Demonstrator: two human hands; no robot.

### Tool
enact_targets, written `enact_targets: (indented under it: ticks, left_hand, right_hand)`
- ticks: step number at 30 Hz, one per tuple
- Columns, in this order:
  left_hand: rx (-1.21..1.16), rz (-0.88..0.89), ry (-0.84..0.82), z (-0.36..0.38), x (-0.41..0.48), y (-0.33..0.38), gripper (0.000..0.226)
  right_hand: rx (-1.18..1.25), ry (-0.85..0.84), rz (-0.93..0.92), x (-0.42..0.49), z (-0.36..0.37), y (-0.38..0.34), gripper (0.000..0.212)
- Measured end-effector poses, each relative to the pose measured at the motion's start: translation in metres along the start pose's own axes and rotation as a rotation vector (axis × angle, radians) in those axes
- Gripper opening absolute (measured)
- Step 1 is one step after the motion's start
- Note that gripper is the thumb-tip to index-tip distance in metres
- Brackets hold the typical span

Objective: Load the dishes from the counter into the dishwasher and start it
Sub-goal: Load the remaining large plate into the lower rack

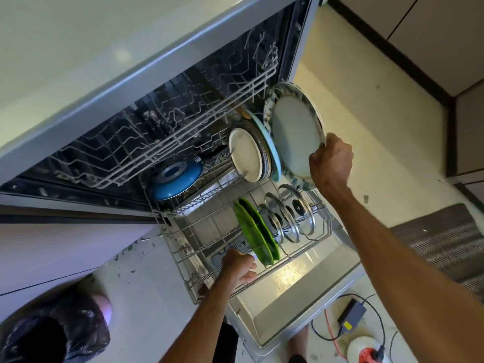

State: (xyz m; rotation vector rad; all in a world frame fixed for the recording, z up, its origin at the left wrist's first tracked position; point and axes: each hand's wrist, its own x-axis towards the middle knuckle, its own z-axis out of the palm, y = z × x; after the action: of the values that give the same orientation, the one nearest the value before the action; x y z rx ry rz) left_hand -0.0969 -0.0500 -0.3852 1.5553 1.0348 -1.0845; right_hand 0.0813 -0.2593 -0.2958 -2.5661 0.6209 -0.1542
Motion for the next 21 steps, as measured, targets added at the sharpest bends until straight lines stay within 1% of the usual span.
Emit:
enact_targets:
  ticks: [4, 8, 12, 15, 17, 21]
  left_hand:
    - [-0.062, 0.051, 0.028, 0.004, -0.014, 0.019, 0.022]
    - [-0.112, 0.141, 0.05, 0.001, -0.03, 0.043, 0.014]
    - [-0.21, 0.208, 0.055, -0.007, -0.031, 0.054, 0.022]
    - [-0.263, 0.21, 0.02, -0.014, -0.03, 0.051, 0.027]
    - [-0.3, 0.216, -0.016, -0.018, -0.031, 0.05, 0.032]
    - [-0.404, 0.19, -0.085, -0.032, -0.029, 0.051, 0.043]
  right_hand:
    - [0.067, 0.083, 0.021, -0.03, -0.039, -0.001, 0.013]
    - [0.131, 0.131, 0.108, -0.065, -0.075, -0.009, 0.015]
    - [0.152, 0.171, 0.149, -0.092, -0.1, -0.011, 0.013]
    - [0.108, 0.204, 0.118, -0.114, -0.122, -0.021, 0.013]
    - [0.144, 0.216, 0.101, -0.13, -0.139, -0.031, 0.014]
    - [0.258, 0.16, 0.118, -0.157, -0.144, -0.049, 0.014]
